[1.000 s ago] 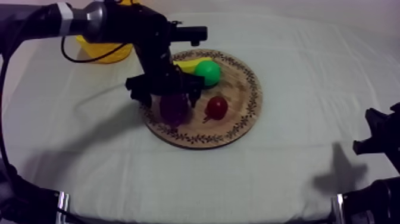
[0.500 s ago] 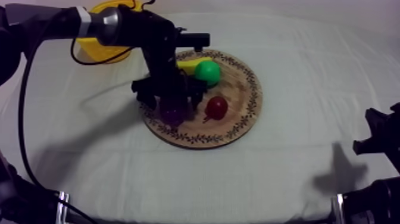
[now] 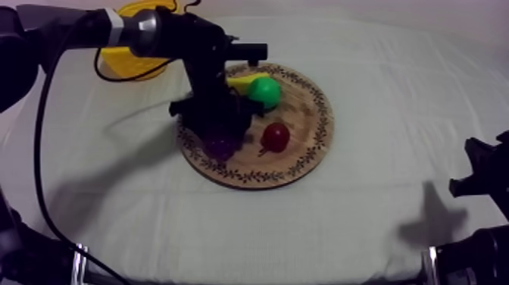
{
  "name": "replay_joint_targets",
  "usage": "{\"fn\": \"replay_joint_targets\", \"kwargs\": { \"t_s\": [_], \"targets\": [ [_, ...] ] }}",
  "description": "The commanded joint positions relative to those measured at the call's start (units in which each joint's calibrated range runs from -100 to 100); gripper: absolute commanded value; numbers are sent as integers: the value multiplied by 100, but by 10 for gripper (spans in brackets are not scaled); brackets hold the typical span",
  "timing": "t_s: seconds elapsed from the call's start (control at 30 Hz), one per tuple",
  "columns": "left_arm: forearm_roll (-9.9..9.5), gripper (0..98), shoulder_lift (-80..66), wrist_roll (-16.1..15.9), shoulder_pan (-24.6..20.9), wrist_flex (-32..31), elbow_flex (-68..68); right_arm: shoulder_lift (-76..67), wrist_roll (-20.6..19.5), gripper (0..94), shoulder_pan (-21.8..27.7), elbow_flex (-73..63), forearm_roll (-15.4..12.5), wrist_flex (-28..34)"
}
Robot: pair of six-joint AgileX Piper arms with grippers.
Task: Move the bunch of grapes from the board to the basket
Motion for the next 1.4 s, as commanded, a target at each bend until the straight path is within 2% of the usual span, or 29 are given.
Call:
{"fn": "replay_joint_targets", "kwargs": {
  "t_s": [0.0,0.5,0.97,1.17,1.37],
  "targets": [
    [18,595,12,-13,-6,13,5,0,-13,3,0,-4,-2,0],
    [-26,550,-468,-25,49,-14,241,0,-13,3,0,-4,-2,0],
    [-390,559,-2780,89,38,517,1142,0,-15,3,0,-4,-2,0],
    [-460,554,-3966,15,-343,601,2121,0,-14,3,0,-4,-2,0],
    [-489,558,-4878,-389,-1088,474,3137,0,-13,3,0,-4,-2,0]
  ]
}}
